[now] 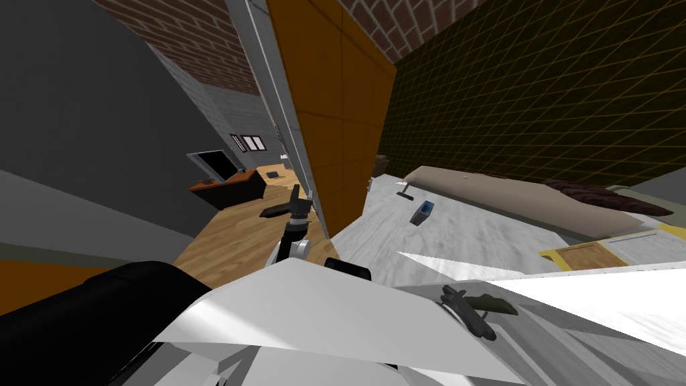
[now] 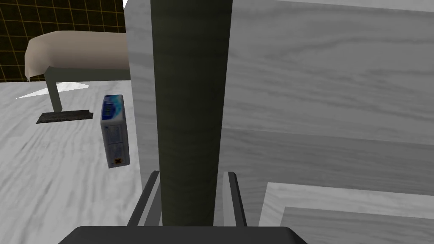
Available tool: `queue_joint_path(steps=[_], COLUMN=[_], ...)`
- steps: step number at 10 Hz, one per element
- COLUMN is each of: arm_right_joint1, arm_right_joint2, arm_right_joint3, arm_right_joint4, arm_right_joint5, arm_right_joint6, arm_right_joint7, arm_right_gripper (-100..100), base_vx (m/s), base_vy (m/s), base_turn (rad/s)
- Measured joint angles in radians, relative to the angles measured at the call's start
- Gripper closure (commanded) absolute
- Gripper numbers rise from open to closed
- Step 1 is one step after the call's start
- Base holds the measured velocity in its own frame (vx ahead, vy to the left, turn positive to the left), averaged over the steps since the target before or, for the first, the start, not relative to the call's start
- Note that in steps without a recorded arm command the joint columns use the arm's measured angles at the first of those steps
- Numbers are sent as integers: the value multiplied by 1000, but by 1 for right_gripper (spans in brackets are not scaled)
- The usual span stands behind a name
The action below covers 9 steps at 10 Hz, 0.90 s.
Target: Push the door open
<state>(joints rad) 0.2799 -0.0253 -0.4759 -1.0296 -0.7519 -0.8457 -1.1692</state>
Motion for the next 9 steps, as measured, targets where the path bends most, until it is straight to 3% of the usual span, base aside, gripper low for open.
queue_joint_path(steps=[3, 5, 9], arm_right_joint1=[2, 13, 19], arm_right_joint2=[9, 31, 15], arm_right_joint3=[-33, -59, -79], arm_right_joint4=[15, -6, 5], arm_right_joint5=[-22, -37, -55], arm_right_joint6=[-7, -4, -4], arm_right_joint7=[-3, 12, 15], arm_right_gripper=[100, 100, 100], base_vx=[201, 162, 122], base_vy=[-90, -50, -101], base_turn=[-61, -63, -37])
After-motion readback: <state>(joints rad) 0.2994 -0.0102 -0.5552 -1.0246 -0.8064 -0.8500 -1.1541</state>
